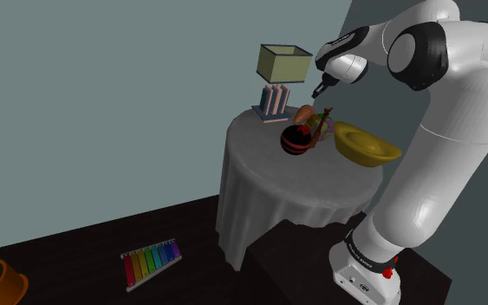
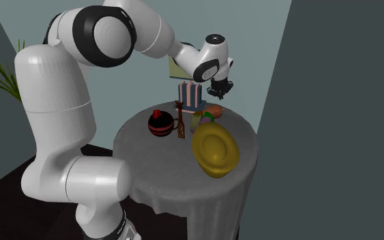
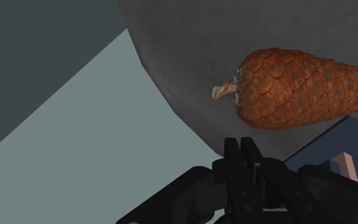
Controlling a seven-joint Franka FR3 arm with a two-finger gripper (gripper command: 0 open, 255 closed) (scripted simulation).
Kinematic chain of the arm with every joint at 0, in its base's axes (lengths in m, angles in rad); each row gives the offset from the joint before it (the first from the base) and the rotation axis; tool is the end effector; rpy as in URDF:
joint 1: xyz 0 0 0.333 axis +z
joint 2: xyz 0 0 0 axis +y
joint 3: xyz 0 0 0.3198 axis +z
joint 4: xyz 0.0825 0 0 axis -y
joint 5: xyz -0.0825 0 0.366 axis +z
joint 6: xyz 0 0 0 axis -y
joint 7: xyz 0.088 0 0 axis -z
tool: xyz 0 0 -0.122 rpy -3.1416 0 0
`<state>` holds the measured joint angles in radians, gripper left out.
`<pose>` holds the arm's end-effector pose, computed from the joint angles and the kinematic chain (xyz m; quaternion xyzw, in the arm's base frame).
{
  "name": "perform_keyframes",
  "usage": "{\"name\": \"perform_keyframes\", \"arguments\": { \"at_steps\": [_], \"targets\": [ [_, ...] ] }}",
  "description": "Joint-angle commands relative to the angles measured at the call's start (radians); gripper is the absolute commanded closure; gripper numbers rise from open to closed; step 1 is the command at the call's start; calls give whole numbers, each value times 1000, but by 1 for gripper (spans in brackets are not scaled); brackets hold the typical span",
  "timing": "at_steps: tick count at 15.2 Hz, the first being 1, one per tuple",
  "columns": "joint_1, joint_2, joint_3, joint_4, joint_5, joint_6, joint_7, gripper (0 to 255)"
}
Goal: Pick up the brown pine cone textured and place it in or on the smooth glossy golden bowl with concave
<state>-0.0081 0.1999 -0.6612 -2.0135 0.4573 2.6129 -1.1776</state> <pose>0.4859 -0.3709 0.4228 0.9652 0.0978 0.2115 0.1187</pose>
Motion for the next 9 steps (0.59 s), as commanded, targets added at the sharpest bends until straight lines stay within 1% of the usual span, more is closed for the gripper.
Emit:
{"name": "perform_keyframes", "arguments": {
  "at_steps": [1, 5, 6, 7, 9],
  "targets": [
    [0, 0, 0, 0, 0, 0, 0, 255],
    [0, 0, 0, 0, 0, 0, 0, 255],
    [0, 0, 0, 0, 0, 0, 0, 0],
    [-40, 10, 46, 13, 47, -34, -211, 0],
    [-112, 28, 125, 33, 92, -114, -594, 0]
  ]
}}
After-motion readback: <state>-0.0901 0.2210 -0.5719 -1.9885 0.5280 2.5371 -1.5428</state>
